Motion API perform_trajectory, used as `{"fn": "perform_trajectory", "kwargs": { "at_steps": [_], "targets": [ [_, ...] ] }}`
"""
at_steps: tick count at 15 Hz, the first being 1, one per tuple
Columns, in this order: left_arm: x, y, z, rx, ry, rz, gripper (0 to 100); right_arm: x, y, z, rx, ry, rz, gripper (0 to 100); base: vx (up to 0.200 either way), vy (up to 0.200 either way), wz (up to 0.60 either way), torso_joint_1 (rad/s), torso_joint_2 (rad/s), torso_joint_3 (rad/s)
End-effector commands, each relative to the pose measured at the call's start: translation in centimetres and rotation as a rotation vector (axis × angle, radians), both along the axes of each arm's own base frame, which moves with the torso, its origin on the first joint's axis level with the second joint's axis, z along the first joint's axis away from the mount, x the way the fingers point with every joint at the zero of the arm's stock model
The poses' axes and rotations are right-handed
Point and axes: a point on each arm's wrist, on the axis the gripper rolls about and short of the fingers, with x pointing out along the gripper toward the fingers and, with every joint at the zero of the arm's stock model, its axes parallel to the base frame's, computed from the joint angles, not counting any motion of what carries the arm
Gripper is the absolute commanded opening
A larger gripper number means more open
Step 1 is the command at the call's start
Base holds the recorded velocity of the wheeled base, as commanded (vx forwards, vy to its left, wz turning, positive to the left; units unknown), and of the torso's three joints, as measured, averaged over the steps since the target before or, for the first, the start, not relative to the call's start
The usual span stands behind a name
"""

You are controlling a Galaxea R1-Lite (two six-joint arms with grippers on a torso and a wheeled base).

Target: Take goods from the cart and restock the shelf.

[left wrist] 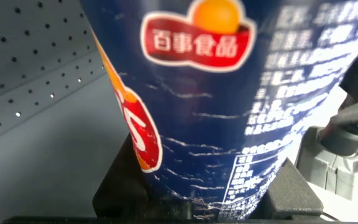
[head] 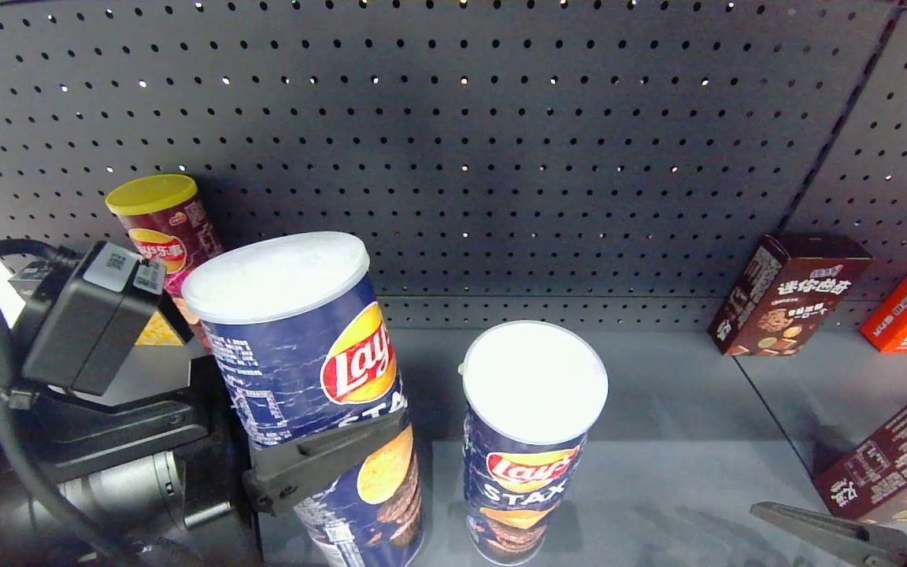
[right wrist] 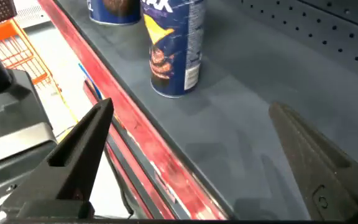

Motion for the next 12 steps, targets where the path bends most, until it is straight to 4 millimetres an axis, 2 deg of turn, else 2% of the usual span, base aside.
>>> {"fn": "perform_trajectory", "kwargs": {
  "at_steps": [1,3,4,5,8,12],
  "targets": [
    [-0.2,-0.1,-0.2,0.003,0.004,-0.004,0,-0.6,-1.5,-1.7,-0.028,0.006,0.003,100,0.0,0.0,0.0,0.0,0.0,0.0],
    [-0.2,-0.1,-0.2,0.003,0.004,-0.006,0,-1.3,-3.2,-2.0,-0.035,0.009,0.001,100,0.0,0.0,0.0,0.0,0.0,0.0],
    [-0.2,-0.1,-0.2,0.003,0.004,-0.006,0,-1.3,-3.3,-2.1,-0.041,0.013,0.0,100,0.0,0.0,0.0,0.0,0.0,0.0],
    [-0.2,-0.1,-0.2,0.005,0.004,-0.009,0,-2.1,-5.2,-3.2,-0.089,0.033,0.003,100,0.0,0.0,0.0,0.0,0.0,0.0],
    [-0.2,-0.1,-0.2,0.006,0.005,-0.01,0,-3.5,-8.6,-5.5,-0.136,0.054,0.004,100,0.0,0.0,0.0,0.0,0.0,0.0],
    [-0.2,-0.1,-0.2,0.005,0.004,-0.013,0,-4.0,-9.8,-6.6,-0.144,0.063,0.031,100,0.0,0.0,0.0,0.0,0.0,0.0]
  ]
}}
